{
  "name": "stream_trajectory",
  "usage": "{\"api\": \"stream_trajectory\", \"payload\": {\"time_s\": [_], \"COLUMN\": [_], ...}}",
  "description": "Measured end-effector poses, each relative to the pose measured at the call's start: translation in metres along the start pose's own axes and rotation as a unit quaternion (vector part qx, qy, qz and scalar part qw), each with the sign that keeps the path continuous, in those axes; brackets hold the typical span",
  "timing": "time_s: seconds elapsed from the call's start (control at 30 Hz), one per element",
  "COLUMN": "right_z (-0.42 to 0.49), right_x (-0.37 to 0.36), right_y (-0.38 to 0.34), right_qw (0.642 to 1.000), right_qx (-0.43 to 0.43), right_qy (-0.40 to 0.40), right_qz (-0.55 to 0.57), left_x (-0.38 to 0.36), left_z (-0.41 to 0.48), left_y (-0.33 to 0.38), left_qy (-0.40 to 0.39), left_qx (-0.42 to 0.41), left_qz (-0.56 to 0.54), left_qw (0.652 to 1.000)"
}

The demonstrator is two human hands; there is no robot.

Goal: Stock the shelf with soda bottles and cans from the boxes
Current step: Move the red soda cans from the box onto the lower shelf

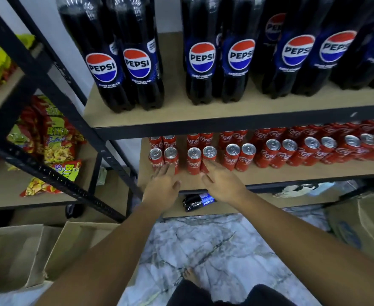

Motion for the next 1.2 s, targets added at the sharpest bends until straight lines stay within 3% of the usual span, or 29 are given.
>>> {"api": "stream_trajectory", "payload": {"time_s": [0.4, 0.6, 0.8, 1.2], "right_z": [-0.104, -0.122, -0.104, 0.064], "right_x": [0.045, 0.059, 0.054, -0.01], "right_y": [0.073, 0.076, 0.066, 0.075], "right_qw": [0.997, 0.997, 0.998, 0.983], "right_qx": [0.04, 0.06, 0.042, -0.073], "right_qy": [-0.028, -0.022, -0.02, 0.073], "right_qz": [-0.057, -0.032, 0.036, 0.151], "left_x": [-0.013, -0.01, -0.005, -0.045], "left_z": [-0.053, -0.069, -0.054, 0.082], "left_y": [0.153, 0.182, 0.153, 0.024], "left_qy": [0.007, 0.013, 0.043, 0.107], "left_qx": [-0.009, 0.007, 0.017, 0.033], "left_qz": [0.001, 0.008, -0.037, -0.085], "left_qw": [1.0, 1.0, 0.998, 0.99]}}
Point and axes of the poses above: each hand's wrist, its own z-axis towards the middle knuckle, its own x-axis out of the back of the hand, y = z × x, the point moved 10 cm from there along z, towards the middle knuckle, and after that the axes turned 9 degrees about -x, right-handed, at the moved point
